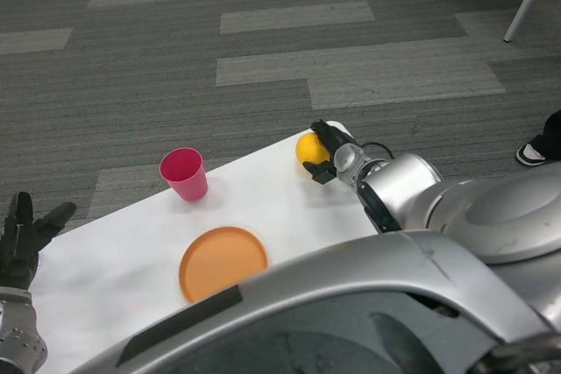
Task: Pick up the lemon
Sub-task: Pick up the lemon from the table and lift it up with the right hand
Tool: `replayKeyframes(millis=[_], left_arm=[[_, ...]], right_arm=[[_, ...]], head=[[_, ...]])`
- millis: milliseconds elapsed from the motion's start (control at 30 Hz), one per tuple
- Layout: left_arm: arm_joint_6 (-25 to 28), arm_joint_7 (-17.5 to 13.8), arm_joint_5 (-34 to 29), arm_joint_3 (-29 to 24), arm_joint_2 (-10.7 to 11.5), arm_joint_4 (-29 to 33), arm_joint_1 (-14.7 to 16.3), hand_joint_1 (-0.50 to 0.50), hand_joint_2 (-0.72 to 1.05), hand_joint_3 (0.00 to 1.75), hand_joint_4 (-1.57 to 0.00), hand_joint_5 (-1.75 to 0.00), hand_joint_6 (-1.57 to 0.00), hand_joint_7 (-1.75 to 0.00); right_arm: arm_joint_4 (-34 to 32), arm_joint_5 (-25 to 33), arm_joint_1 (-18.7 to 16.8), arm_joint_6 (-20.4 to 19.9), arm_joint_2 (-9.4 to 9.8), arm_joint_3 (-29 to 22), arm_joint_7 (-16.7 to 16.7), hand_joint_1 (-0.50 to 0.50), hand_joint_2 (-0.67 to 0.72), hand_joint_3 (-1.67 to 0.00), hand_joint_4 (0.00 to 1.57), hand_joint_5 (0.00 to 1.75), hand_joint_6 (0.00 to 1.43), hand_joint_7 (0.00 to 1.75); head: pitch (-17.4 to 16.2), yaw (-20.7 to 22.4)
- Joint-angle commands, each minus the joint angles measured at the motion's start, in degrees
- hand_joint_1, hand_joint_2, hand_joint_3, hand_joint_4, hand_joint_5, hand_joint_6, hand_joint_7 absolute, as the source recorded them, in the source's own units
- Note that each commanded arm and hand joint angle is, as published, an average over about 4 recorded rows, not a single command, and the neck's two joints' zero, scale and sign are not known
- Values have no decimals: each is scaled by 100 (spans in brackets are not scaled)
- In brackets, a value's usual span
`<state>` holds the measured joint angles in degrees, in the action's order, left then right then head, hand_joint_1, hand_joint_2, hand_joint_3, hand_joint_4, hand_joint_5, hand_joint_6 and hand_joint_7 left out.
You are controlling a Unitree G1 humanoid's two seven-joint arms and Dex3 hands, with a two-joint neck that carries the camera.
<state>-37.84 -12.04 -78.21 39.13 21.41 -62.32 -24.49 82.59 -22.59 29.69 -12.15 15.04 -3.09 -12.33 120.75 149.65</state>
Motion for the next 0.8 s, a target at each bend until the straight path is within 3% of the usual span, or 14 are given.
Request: replayKeyframes(millis=[33,200,300,400,567,800], left_arm=[[-40,9,-28,-28,83,0,-14,50,105,9,-4,0,0,0],[-40,9,-28,-28,83,0,-5,50,105,9,-4,0,0,0],[-40,9,-28,-35,83,0,-3,50,105,9,-4,0,0,0],[-40,9,-28,-37,83,0,-3,50,105,9,-4,0,0,0],[-40,9,-28,-37,83,0,6,50,105,9,-4,0,0,0],[-40,9,-28,-76,83,9,45,50,105,9,-4,0,0,0]], right_arm=[[-98,9,143,72,-10,50,-98,-42,-54,-127,0,175,0,84],[-123,9,136,66,-10,65,-142,-43,-54,-127,0,175,1,99],[-138,9,134,66,-10,72,-169,-43,-54,-131,0,175,8,122],[-138,9,134,68,-10,72,-173,-42,-54,-133,1,175,22,140],[-138,20,125,70,-10,50,-173,-42,-54,-137,8,175,54,154],[-788,75,-393,46,25,-38,20,-42,-54,-143,6,175,44,154]], head=[[-1,1],[4,7],[4,8],[0,13],[-12,27],[-9,55]])
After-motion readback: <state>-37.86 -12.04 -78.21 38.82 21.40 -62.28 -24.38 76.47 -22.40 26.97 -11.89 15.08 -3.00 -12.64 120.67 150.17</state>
